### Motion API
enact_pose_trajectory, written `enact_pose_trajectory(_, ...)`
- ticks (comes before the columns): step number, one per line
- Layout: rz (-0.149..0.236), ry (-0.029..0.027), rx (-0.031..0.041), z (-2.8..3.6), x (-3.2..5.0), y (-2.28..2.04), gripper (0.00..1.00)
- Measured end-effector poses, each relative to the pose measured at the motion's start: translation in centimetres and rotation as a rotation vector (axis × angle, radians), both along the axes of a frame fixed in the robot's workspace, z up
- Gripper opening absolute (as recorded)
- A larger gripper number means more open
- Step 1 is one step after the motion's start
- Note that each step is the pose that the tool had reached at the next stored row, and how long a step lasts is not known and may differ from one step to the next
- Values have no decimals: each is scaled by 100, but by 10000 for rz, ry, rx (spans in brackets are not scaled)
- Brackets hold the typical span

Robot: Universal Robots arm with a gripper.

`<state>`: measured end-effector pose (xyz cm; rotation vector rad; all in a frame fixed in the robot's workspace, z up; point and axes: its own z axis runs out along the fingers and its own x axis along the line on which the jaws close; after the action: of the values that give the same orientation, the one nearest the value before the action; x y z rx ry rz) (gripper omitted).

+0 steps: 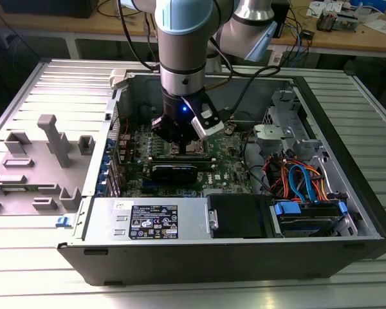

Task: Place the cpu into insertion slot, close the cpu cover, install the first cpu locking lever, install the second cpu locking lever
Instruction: 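Install the second cpu locking lever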

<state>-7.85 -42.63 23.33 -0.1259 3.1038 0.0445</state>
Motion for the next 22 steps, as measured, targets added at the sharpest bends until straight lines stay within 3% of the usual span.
enact_pose_trajectory(18,0,17,3,-1,0,0,11)
enact_pose_trajectory(20,0,94,5,-6,1,0,11)
enact_pose_trajectory(22,-2,240,4,-8,0,0,11)
